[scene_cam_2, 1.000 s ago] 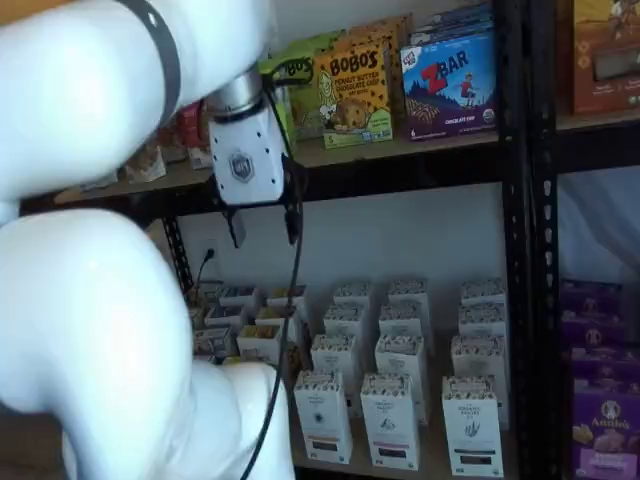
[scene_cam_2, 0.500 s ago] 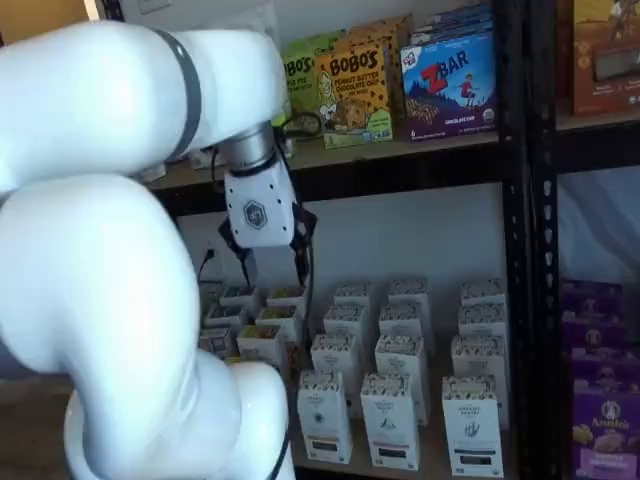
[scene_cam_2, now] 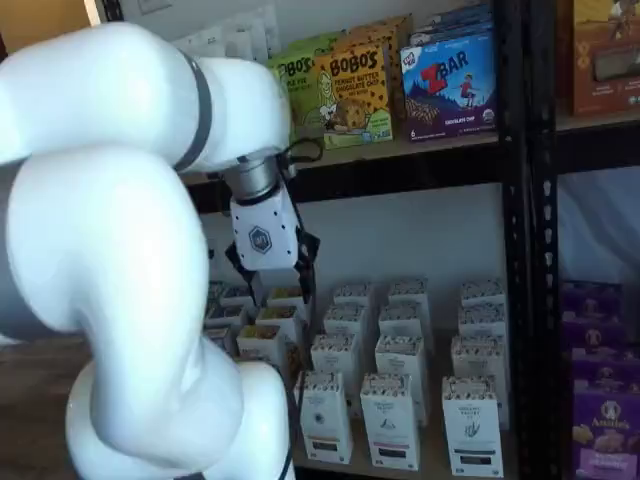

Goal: Pick up the white box with a yellow strip in the middle, on the bottom shelf, the fourth box from the left

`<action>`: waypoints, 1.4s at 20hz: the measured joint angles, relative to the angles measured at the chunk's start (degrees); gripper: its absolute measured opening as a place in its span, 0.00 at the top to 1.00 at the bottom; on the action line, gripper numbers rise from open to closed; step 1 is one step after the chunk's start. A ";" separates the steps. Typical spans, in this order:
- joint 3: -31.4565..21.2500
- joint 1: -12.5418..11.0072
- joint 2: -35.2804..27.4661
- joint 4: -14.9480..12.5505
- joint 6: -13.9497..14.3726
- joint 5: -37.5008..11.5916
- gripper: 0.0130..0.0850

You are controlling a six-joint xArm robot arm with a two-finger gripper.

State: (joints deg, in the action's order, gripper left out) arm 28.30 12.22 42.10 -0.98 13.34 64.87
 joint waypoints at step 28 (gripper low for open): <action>-4.11 2.37 -24.75 -3.59 5.45 -29.50 0.00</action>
State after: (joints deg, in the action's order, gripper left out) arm 24.20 14.60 17.34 -4.56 18.80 35.37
